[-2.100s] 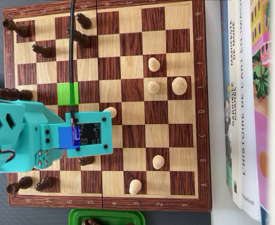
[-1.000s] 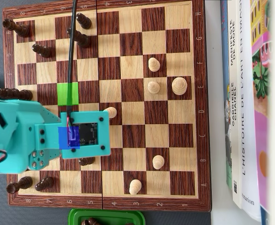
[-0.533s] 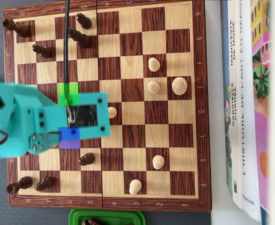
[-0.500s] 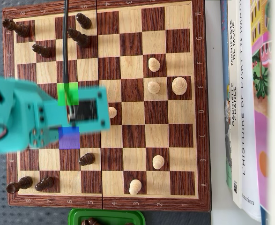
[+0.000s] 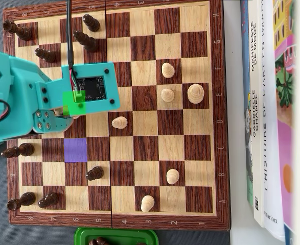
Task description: Play chess
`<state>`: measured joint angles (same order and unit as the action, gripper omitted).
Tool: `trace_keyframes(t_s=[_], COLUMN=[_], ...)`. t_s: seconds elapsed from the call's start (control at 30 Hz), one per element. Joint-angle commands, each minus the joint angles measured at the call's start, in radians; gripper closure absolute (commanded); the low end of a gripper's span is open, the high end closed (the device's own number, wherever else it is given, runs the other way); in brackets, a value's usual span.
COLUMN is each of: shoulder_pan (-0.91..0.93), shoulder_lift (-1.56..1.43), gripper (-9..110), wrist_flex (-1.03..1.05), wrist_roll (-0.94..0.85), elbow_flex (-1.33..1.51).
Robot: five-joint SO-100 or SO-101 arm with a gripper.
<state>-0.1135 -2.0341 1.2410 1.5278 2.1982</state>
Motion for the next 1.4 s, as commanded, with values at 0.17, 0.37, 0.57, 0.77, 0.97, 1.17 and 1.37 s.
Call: trace_keyframes(t_s=[0.17, 0.37, 0.57, 0.77, 0.97, 1.17, 1.37], shoulder_pan=[-0.060, -0.061, -0.060, -0.066, -0.067, -0.075, -0.069], shoulder_lift=[-0.034, -0.035, -0.035, -0.035, -0.034, -0.035, -0.035], gripper=[92, 92, 92, 92, 92, 92, 92], wrist_flex=[-0.066, -0.075, -0.075, -0.075, -0.075, -0.075, -0.075], wrist_roll=[0.049, 0.054, 0.054, 0.064, 0.067, 0.069, 0.069], elbow_flex=[0.063, 0.063, 0.061, 0.060, 0.061, 0.043, 0.037])
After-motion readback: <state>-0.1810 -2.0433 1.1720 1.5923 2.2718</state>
